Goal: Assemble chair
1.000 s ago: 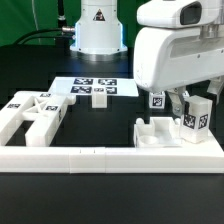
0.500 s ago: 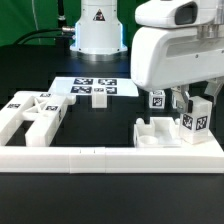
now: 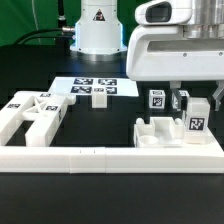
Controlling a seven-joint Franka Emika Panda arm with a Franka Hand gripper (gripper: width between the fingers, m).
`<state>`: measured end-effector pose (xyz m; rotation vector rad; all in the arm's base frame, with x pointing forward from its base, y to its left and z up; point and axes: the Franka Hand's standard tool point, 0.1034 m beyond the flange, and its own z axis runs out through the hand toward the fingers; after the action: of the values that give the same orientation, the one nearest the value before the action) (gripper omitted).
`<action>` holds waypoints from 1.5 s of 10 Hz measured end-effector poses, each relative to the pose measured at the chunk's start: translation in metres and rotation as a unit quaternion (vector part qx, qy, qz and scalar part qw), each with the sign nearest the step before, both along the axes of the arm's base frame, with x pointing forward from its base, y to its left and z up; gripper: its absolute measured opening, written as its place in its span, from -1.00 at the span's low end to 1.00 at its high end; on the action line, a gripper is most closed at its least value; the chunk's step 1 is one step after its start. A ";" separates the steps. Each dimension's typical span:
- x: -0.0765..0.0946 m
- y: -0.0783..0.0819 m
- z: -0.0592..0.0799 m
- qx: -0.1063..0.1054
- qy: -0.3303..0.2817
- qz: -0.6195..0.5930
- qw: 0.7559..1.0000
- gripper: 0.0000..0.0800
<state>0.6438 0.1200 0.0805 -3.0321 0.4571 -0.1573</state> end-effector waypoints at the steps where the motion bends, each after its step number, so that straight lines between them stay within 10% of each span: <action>1: 0.000 0.001 0.000 0.007 -0.003 -0.077 0.997 -0.28; 7: 0.000 0.003 0.000 0.027 0.007 -0.267 0.963 -0.28; 10: 0.000 0.000 0.000 0.020 0.009 -0.221 0.975 0.54; 15: 0.003 0.000 0.002 -0.006 -0.006 0.015 1.000 0.62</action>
Offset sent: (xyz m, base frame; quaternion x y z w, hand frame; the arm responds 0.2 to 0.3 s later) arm -0.0030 0.0065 0.0014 -0.0218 0.0041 0.2502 0.9679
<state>0.6472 0.1195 0.0826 -3.0466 0.4124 -0.1763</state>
